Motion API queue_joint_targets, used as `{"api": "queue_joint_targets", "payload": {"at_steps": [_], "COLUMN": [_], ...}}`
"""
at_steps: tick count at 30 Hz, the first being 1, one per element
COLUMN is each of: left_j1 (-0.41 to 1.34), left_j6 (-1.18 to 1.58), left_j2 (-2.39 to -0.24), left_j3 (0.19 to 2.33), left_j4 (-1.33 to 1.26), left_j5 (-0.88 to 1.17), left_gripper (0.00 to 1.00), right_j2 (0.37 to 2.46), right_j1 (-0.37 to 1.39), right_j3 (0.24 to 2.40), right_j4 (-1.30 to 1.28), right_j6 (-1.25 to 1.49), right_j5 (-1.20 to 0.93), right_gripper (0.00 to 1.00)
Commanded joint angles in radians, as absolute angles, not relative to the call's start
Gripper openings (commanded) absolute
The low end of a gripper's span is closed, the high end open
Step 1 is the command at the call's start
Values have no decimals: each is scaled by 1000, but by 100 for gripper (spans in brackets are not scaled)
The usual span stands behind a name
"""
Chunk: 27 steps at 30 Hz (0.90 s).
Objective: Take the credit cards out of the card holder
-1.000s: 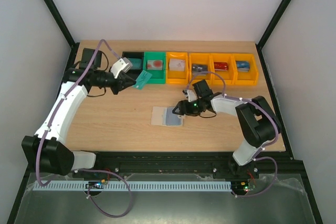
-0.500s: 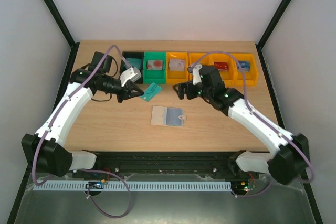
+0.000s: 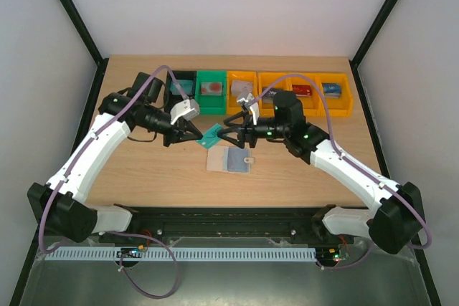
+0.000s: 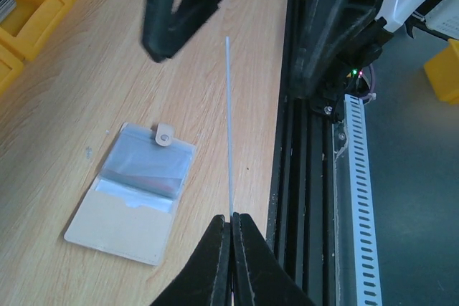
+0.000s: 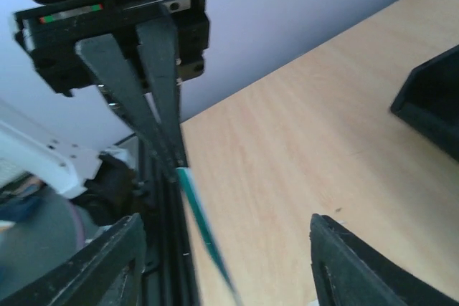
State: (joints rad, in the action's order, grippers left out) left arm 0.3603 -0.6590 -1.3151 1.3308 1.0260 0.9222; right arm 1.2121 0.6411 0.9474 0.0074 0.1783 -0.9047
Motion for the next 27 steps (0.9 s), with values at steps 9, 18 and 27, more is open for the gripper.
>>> {"api": "queue_joint_targets", "payload": {"at_steps": [9,18,27], "left_j1": [374,374,374], "left_j6": [-682,-712,-713], "left_j2": [-1295,-1294,-1298], "left_j3": [1352,1368,1369], "left_j4": [1054,1081,1081], "left_j5": [977,1002,1006], "left_gripper": [2,2,2], "right_j2": [1194,1188,1202], "right_j1": [650,660,685], "right_j3": [904,878,862], "right_j4": [133,173,211], "right_j6": [237,255,270], "right_j5": [-1008,-985,-1006], "right_gripper": [17,17,4]}}
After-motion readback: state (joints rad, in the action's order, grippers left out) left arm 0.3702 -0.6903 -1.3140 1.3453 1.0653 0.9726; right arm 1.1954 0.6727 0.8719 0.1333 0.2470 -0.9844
